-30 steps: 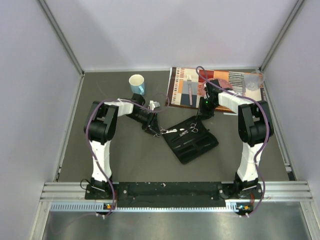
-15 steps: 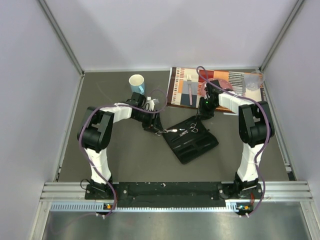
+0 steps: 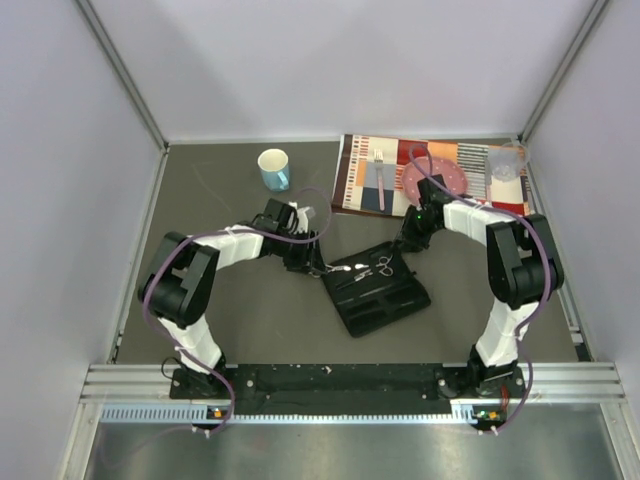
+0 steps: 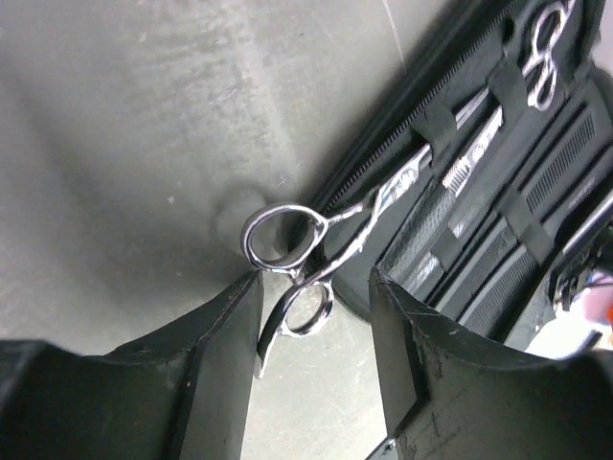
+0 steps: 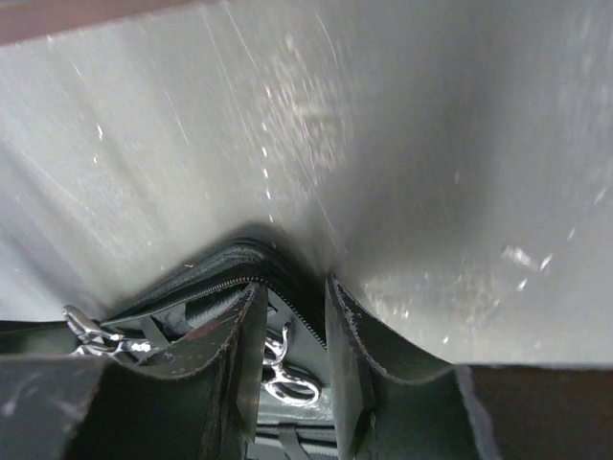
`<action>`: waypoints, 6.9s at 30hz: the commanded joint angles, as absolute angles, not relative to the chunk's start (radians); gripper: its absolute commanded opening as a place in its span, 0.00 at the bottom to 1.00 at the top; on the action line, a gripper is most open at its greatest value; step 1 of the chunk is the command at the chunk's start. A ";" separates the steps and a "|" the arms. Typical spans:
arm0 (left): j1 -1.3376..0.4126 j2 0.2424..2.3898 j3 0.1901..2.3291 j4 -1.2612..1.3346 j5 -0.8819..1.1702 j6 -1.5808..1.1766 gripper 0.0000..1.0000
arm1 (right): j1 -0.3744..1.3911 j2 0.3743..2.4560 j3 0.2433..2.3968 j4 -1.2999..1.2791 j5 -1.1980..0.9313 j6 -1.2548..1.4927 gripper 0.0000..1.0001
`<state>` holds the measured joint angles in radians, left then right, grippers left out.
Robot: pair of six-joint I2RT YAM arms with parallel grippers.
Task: Sort the hair-cutting tools
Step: Place the scissors in the hairdressing tool bag.
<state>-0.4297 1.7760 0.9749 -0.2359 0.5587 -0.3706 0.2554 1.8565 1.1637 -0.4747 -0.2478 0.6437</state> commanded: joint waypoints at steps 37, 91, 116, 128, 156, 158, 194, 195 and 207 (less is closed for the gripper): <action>-0.512 1.413 0.597 0.135 0.299 -0.551 0.64 | 0.419 1.324 0.620 -0.347 -0.314 0.914 0.76; -0.492 1.557 0.781 -0.069 0.077 -0.500 0.45 | 0.543 1.697 0.989 -0.316 -0.021 0.548 0.60; -0.500 1.385 0.606 -0.342 -0.175 -0.815 0.08 | 0.563 1.758 0.851 -0.354 0.032 0.980 0.07; -0.511 1.267 0.546 -0.328 -0.124 -0.847 0.22 | 0.591 1.712 0.911 -0.279 -0.071 0.815 0.46; -0.512 1.127 0.451 -0.330 -0.133 -0.851 0.12 | 0.591 1.861 1.164 -0.275 -0.178 0.249 0.38; -0.512 1.120 0.446 -0.328 -0.132 -0.848 0.11 | 0.591 1.856 1.160 -0.275 -0.184 0.230 0.37; -0.518 0.982 0.296 -0.200 -0.083 -1.103 0.00 | 0.586 1.779 1.014 -0.364 0.129 0.733 0.00; -0.522 0.986 0.292 -0.172 -0.080 -1.117 0.00 | 0.584 1.776 1.014 -0.364 0.129 0.736 0.00; -0.607 1.032 0.322 -0.164 -0.169 -1.242 0.00 | 0.584 1.781 1.019 -0.359 0.101 0.739 0.00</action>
<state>-0.5877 1.0107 0.3157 -0.1623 -0.1261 -1.1866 0.5930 1.7874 1.0534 -0.2722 0.0227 0.7528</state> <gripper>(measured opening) 0.285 0.006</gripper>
